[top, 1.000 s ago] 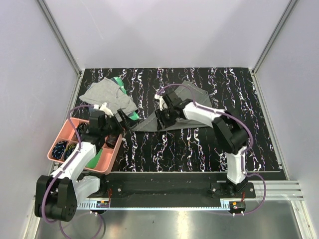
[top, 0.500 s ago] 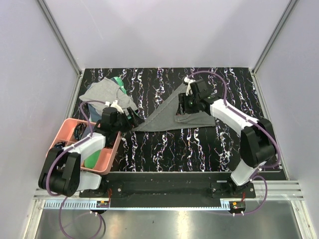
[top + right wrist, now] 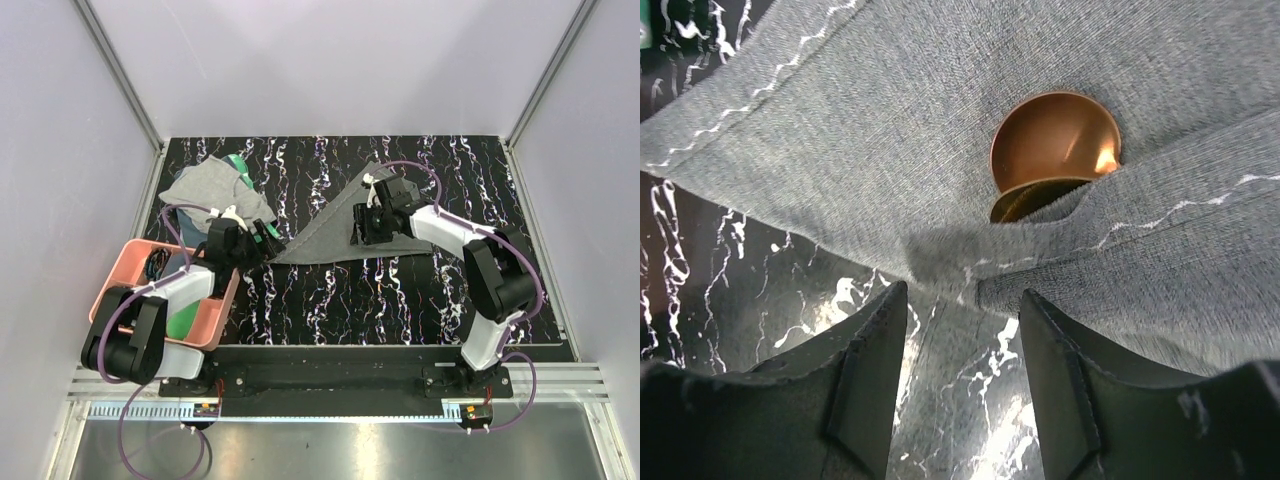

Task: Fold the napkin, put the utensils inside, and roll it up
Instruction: Fold the napkin

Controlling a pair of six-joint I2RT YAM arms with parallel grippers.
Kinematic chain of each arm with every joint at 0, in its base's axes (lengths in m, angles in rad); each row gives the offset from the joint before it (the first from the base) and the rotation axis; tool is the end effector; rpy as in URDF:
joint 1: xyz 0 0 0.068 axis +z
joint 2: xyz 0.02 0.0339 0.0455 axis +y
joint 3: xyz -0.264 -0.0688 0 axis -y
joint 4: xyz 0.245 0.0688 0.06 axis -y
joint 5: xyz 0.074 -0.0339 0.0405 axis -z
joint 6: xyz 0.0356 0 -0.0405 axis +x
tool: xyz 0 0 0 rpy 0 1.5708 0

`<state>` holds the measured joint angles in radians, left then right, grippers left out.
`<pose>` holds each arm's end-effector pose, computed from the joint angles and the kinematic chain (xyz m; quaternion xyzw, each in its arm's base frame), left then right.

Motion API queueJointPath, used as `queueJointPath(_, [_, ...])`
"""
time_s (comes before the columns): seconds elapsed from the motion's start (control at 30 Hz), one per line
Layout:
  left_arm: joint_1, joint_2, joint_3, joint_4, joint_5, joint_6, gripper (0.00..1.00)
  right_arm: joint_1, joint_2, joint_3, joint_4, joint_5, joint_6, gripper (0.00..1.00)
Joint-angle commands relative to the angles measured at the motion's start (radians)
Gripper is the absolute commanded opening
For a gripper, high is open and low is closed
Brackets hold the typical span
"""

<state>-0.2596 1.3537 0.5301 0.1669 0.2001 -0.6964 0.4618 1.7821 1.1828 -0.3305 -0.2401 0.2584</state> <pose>0.2494 -0.0736 0.1659 -0.1504 0.8812 -0.2816 0.3486 0.3332 0.1753 0.1960 -0.1332 0.9335 0.2166 0.2527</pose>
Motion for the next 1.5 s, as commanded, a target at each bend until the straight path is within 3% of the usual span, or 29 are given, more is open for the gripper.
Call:
queueJointPath(0.0, [0.005, 0.041, -0.021, -0.053, -0.042, 0.005, 0.83, 0.006, 0.036, 0.001, 0.062, -0.024, 0.01, 0.57])
queueJointPath(0.47, [-0.026, 0.105, -0.01, -0.092, -0.105, -0.021, 0.74, 0.006, 0.008, 0.015, 0.07, -0.06, 0.001, 0.57])
queueJointPath(0.73, [-0.036, 0.151, 0.011, -0.086, -0.123, -0.034, 0.58, 0.006, -0.044, -0.002, 0.071, -0.074, -0.001, 0.58])
queueJointPath(0.93, [-0.043, 0.165, 0.008, -0.075, -0.14, -0.037, 0.52, 0.006, -0.075, -0.012, 0.07, -0.08, 0.001, 0.59])
queueJointPath(1.07, [-0.044, 0.18, 0.004, -0.063, -0.13, -0.037, 0.39, 0.006, -0.089, -0.017, 0.071, -0.079, 0.007, 0.59])
queueJointPath(1.37, [-0.052, 0.196, 0.005, -0.038, -0.113, -0.028, 0.23, 0.006, -0.096, -0.023, 0.07, -0.08, 0.01, 0.59])
queueJointPath(1.47, [-0.056, 0.206, 0.01, -0.033, -0.104, -0.015, 0.09, 0.005, -0.104, -0.029, 0.071, -0.073, 0.012, 0.59])
